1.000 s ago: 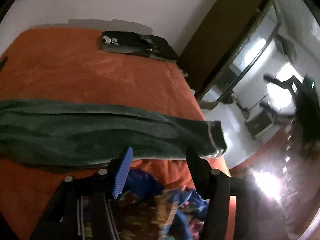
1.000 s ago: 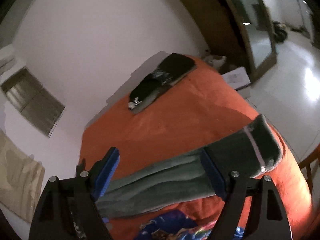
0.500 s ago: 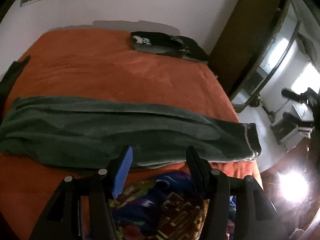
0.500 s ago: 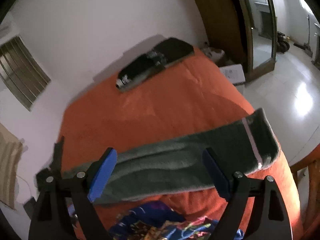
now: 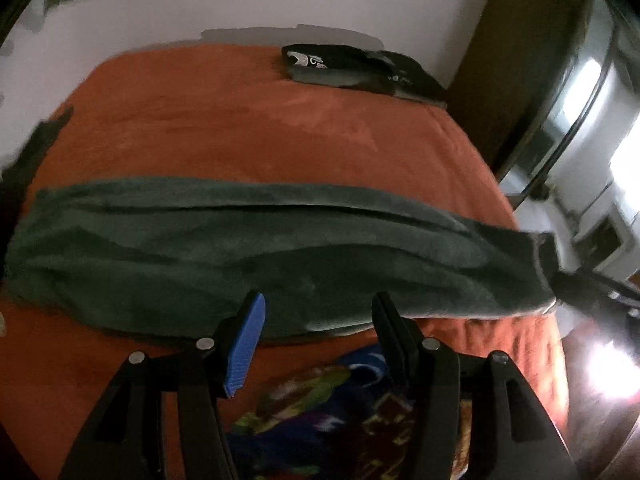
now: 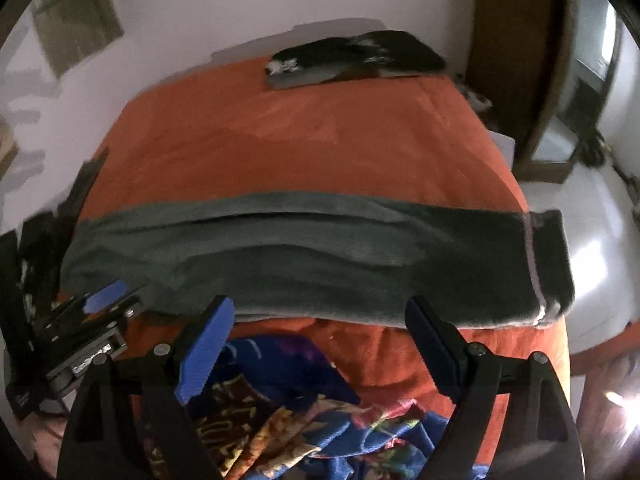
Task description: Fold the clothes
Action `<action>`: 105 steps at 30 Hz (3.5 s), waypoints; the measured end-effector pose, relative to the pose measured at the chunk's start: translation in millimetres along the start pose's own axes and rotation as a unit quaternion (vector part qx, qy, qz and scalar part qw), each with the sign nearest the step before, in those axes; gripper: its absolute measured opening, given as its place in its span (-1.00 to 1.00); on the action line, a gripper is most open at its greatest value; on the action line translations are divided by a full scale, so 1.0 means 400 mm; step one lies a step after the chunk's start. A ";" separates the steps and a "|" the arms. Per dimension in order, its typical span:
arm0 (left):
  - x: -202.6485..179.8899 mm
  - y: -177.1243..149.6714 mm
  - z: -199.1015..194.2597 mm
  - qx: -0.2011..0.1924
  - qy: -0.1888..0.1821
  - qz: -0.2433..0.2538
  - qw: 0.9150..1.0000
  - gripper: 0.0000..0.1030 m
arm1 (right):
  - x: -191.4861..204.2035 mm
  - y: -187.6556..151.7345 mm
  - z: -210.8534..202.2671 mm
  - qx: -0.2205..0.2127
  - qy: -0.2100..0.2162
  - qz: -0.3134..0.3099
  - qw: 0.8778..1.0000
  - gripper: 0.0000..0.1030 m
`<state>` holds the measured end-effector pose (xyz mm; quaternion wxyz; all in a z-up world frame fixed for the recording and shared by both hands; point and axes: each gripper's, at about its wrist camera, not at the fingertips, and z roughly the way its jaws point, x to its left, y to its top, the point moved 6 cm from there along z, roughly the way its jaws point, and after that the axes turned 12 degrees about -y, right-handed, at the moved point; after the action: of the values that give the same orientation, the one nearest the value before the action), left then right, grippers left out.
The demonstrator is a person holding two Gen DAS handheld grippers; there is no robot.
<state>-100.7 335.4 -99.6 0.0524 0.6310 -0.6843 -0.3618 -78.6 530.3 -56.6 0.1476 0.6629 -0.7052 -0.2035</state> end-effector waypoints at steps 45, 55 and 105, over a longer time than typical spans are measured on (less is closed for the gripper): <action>0.158 0.020 -0.019 0.032 0.018 -0.024 0.999 0.11 | 0.082 0.067 0.015 -0.021 -0.013 0.008 1.000 0.69; 0.175 0.032 -0.038 0.008 0.009 -0.056 0.998 0.38 | 0.036 0.070 0.015 -0.018 -0.026 0.045 0.999 0.69; 0.163 0.028 -0.032 0.012 0.024 -0.027 0.999 0.49 | 0.029 0.061 0.026 0.000 -0.024 0.068 0.997 0.69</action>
<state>-115.9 270.6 -109.0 0.0519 0.6580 -0.6700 -0.3397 -105.6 520.5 -54.6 0.1441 0.6087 -0.7518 -0.2087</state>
